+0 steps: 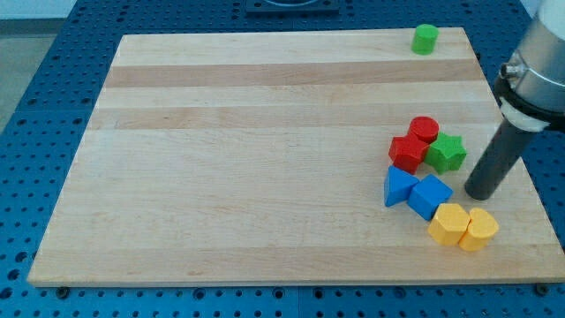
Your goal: Make a diagonal line out of green blocks and the red circle
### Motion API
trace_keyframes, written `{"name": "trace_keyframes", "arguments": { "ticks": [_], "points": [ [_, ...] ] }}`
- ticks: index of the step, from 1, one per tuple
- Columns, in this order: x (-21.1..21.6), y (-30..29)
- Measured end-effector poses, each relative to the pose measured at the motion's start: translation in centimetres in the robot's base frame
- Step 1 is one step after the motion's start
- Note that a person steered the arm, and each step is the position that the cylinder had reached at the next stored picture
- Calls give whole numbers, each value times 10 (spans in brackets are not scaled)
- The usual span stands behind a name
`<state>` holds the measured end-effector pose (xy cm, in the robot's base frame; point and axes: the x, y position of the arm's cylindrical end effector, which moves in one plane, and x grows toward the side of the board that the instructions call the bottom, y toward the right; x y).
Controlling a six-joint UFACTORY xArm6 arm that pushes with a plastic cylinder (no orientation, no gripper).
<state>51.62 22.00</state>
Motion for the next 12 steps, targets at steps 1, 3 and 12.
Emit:
{"name": "trace_keyframes", "arguments": {
  "ticks": [1,3,12],
  "points": [
    [-16,-2],
    [-45,-4],
    [-110,-75]
  ]
}}
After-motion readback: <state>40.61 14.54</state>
